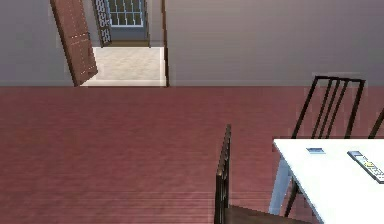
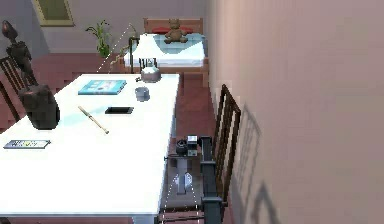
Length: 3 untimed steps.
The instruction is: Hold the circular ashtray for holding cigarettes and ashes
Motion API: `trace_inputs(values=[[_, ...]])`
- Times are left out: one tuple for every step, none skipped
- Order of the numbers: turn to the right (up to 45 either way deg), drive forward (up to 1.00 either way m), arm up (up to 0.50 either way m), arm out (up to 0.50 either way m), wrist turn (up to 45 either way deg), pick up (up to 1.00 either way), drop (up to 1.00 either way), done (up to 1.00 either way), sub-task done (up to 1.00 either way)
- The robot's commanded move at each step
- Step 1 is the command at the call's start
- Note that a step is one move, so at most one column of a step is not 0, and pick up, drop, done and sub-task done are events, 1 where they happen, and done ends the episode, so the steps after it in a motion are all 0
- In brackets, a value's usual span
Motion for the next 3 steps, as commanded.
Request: trace_inputs(values=[[0.0,0.00,0.00,0.00,45.0,0.00,0.00,0.00,0.00],[0.0,0.00,0.00,0.00,45.0,0.00,0.00,0.00,0.00],[0.0,0.00,0.00,0.00,45.0,0.00,0.00,0.00,0.00]])
